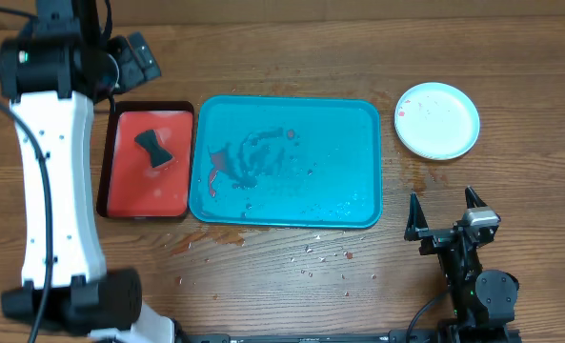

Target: Clean dirty plates on tray and stack at the side

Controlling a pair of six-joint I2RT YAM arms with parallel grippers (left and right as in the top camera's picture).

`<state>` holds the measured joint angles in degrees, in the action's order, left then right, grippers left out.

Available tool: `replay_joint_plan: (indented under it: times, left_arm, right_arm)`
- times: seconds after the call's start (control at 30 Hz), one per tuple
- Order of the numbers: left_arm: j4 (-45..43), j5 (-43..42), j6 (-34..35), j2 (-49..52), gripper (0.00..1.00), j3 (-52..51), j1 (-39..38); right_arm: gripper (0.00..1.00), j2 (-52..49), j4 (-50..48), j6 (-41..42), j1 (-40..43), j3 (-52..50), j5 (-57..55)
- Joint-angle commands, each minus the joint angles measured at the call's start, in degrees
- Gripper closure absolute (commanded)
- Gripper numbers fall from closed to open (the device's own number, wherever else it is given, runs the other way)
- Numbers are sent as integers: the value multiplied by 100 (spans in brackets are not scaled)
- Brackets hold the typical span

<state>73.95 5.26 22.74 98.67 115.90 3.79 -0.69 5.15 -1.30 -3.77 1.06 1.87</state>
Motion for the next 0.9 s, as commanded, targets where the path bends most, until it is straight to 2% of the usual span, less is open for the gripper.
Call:
replay_joint_plan:
  times: [0.0, 0.13, 0.23, 0.43, 0.87]
  left_arm:
    - [-400, 170, -343, -660, 0, -1099, -107]
    - [-1270, 59, -509, -1499, 0, -2608, -162]
    - [-2275, -129, -728, -2262, 0, -3945, -214]
    - [-3832, -232, -796, -3582, 0, -5919, -238]
    - [-4378, -212, -798, -6161, 0, -8314, -238]
  right_arm:
    - [0, 52, -33, -4, 4, -59, -74]
    - [0, 52, -33, -4, 4, -59, -74]
    - [0, 52, -33, -4, 4, -59, -74]
    - [0, 52, -33, -4, 4, -59, -74]
    - [0, 52, -33, -4, 4, -59, -74]
